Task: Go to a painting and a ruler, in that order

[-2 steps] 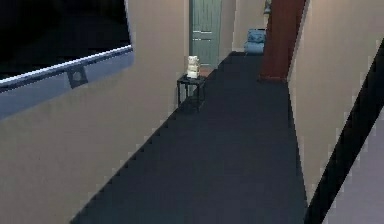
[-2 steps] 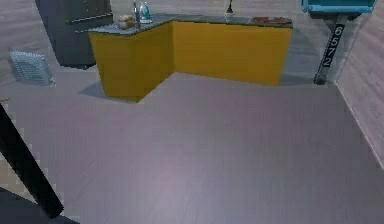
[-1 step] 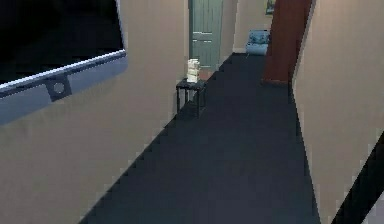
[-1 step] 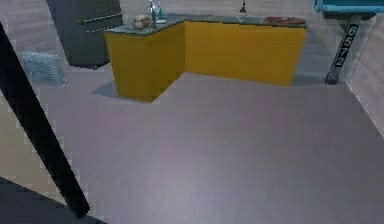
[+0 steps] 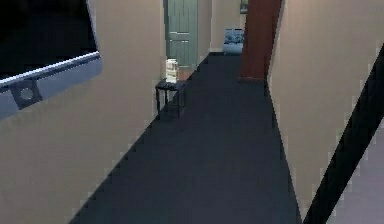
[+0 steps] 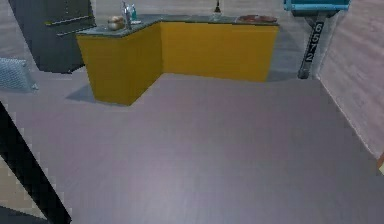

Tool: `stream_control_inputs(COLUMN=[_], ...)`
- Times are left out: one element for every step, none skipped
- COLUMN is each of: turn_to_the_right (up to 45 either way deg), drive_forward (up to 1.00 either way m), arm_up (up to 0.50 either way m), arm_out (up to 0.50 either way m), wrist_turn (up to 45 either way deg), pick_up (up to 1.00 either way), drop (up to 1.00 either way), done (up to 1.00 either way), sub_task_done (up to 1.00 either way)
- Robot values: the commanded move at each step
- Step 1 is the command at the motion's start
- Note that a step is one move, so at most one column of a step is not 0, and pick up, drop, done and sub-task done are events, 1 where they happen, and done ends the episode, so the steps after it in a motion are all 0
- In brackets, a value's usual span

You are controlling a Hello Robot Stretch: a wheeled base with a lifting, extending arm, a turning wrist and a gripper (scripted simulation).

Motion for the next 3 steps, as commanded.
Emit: stream_control_inputs(turn_to_the_right=[0.0, 12.0, 0.0], drive_forward=[0.60, 0.00, 1.00], arm_up=[0.00, 0.00, 0.00], arm_out=[0.00, 0.00, 0.00], wrist_turn=[0.0, 0.0, 0.0], pick_up=[0.00, 0.00, 0.00], drop=[0.00, 0.00, 0.00], done=[0.00, 0.00, 0.00], sub_task_done=[0.00, 0.00, 0.00])
